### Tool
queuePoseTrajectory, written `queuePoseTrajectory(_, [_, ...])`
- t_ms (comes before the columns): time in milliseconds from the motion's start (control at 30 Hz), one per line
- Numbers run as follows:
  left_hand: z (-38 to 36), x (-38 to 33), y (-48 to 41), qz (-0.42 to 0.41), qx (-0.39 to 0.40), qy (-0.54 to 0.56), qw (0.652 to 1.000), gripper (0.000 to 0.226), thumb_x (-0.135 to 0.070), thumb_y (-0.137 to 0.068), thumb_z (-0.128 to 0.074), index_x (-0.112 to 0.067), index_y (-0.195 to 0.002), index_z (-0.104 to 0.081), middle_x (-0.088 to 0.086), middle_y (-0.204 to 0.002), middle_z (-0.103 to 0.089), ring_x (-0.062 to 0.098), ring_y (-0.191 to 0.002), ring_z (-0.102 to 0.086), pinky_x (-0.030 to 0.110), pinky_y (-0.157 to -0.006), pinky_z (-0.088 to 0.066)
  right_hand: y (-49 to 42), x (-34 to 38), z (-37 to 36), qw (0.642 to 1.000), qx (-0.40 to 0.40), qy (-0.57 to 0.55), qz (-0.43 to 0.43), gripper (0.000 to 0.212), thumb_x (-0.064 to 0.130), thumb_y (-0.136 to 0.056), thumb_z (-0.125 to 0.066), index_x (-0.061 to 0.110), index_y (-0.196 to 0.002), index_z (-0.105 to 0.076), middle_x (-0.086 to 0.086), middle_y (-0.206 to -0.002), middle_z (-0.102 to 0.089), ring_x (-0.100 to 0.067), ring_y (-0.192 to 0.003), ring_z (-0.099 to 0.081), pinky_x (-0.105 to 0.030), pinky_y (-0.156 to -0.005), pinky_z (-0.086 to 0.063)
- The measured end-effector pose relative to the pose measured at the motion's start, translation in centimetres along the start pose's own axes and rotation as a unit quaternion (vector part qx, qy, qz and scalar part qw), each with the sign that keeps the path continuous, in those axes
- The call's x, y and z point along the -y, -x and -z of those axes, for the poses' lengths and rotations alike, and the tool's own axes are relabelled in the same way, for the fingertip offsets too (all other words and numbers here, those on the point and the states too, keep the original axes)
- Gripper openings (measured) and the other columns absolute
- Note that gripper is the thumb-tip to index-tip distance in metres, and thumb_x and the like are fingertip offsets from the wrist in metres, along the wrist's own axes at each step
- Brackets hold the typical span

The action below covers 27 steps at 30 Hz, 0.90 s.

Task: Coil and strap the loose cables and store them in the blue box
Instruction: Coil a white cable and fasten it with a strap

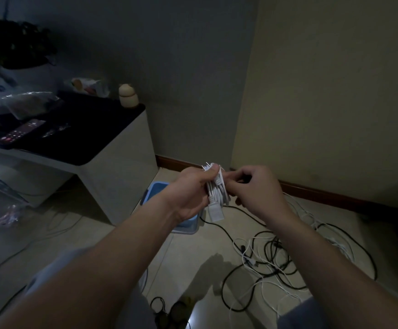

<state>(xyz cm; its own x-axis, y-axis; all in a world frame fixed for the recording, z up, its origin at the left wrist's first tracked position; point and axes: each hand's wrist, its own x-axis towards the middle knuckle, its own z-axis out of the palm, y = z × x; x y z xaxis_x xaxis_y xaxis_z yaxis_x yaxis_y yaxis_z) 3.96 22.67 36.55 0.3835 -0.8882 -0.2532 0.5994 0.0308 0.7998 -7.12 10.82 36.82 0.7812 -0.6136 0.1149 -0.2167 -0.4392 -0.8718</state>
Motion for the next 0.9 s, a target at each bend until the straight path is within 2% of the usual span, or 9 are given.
queuePoseTrajectory(67, [0.0, 0.1, 0.1, 0.003, -0.001, -0.003, 1.000, 0.035, -0.018, -0.106, -0.040, 0.008, -0.110, -0.062, 0.017, -0.099, -0.073, 0.025, -0.089, -0.072, 0.035, -0.077, -0.058, 0.1, 0.0, 0.2, 0.998, 0.021, -0.047, -0.019, 0.015, 0.031, -0.087, -0.075, 0.020, -0.078, -0.078, 0.000, -0.064, -0.071, -0.012, -0.049, -0.061, -0.028, -0.046, -0.049])
queuePoseTrajectory(167, [-0.1, 0.0, 0.2, 0.002, -0.001, -0.006, 1.000, 0.034, -0.018, -0.106, -0.041, 0.007, -0.109, -0.062, 0.016, -0.095, -0.074, 0.023, -0.084, -0.072, 0.033, -0.074, -0.058, 0.1, 0.2, 0.6, 0.992, 0.067, -0.087, -0.055, 0.010, 0.029, -0.090, -0.072, 0.025, -0.088, -0.080, 0.001, -0.067, -0.072, -0.013, -0.046, -0.059, -0.028, -0.047, -0.047])
queuePoseTrajectory(233, [-0.2, 0.1, 0.1, -0.002, -0.006, -0.011, 1.000, 0.036, -0.020, -0.106, -0.041, 0.008, -0.114, -0.062, 0.017, -0.102, -0.074, 0.024, -0.090, -0.072, 0.035, -0.077, -0.058, 0.3, 0.3, 0.9, 0.986, 0.104, -0.106, -0.078, 0.013, 0.030, -0.093, -0.068, 0.027, -0.089, -0.080, 0.003, -0.066, -0.070, -0.013, -0.046, -0.056, -0.025, -0.046, -0.046])
queuePoseTrajectory(367, [-0.6, 0.4, 0.0, -0.020, -0.021, 0.004, 1.000, 0.038, -0.021, -0.106, -0.041, 0.009, -0.122, -0.061, 0.018, -0.123, -0.069, 0.025, -0.109, -0.069, 0.038, -0.095, -0.056, 0.5, 0.8, 0.8, 0.973, 0.150, -0.126, -0.121, 0.027, 0.026, -0.098, -0.060, 0.020, -0.076, -0.075, 0.007, -0.063, -0.059, -0.012, -0.046, -0.049, -0.026, -0.046, -0.048])
queuePoseTrajectory(467, [-0.9, 0.6, 0.2, -0.025, -0.015, 0.001, 1.000, 0.040, -0.021, -0.106, -0.042, 0.009, -0.124, -0.061, 0.020, -0.123, -0.068, 0.027, -0.113, -0.067, 0.036, -0.097, -0.054, 0.3, 0.8, 1.4, 0.959, 0.188, -0.137, -0.159, 0.022, 0.030, -0.093, -0.060, 0.013, -0.089, -0.074, 0.009, -0.064, -0.055, -0.009, -0.048, -0.047, -0.026, -0.048, -0.048])
queuePoseTrajectory(567, [-1.2, 0.7, 0.3, -0.026, -0.015, -0.002, 1.000, 0.044, -0.021, -0.103, -0.044, 0.011, -0.131, -0.055, 0.021, -0.128, -0.065, 0.028, -0.116, -0.065, 0.034, -0.093, -0.055, 0.1, 0.7, 2.1, 0.950, 0.226, -0.138, -0.164, 0.012, 0.028, -0.086, -0.067, 0.021, -0.090, -0.077, 0.011, -0.066, -0.058, -0.007, -0.053, -0.049, -0.026, -0.050, -0.047])
queuePoseTrajectory(700, [-1.6, 1.0, 0.4, -0.009, -0.030, 0.026, 0.999, 0.049, -0.021, -0.095, -0.052, 0.009, -0.134, -0.051, 0.018, -0.127, -0.066, 0.026, -0.112, -0.067, 0.032, -0.082, -0.058, 0.4, 0.3, 1.6, 0.961, 0.227, -0.073, -0.140, 0.021, 0.023, -0.076, -0.080, 0.035, -0.094, -0.078, 0.017, -0.066, -0.061, -0.010, -0.071, -0.050, -0.029, -0.058, -0.043])
queuePoseTrajectory(800, [-1.5, 1.1, 0.4, 0.001, -0.046, 0.040, 0.998, 0.040, -0.017, -0.099, -0.051, 0.006, -0.131, -0.054, 0.015, -0.125, -0.069, 0.022, -0.110, -0.069, 0.031, -0.078, -0.060, 0.8, 0.5, 0.9, 0.959, 0.218, -0.103, -0.152, 0.025, 0.023, -0.072, -0.085, 0.034, -0.093, -0.078, 0.008, -0.080, -0.066, -0.014, -0.083, -0.055, -0.031, -0.062, -0.038])
queuePoseTrajectory(900, [-1.8, 1.1, 0.4, 0.011, -0.061, 0.037, 0.997, 0.038, -0.016, -0.101, -0.051, 0.003, -0.134, -0.054, 0.014, -0.129, -0.067, 0.023, -0.117, -0.065, 0.031, -0.084, -0.060, 1.0, 0.5, 0.4, 0.961, 0.194, -0.118, -0.160, 0.021, 0.017, -0.071, -0.086, 0.026, -0.089, -0.079, 0.002, -0.080, -0.065, -0.016, -0.080, -0.053, -0.029, -0.057, -0.034])
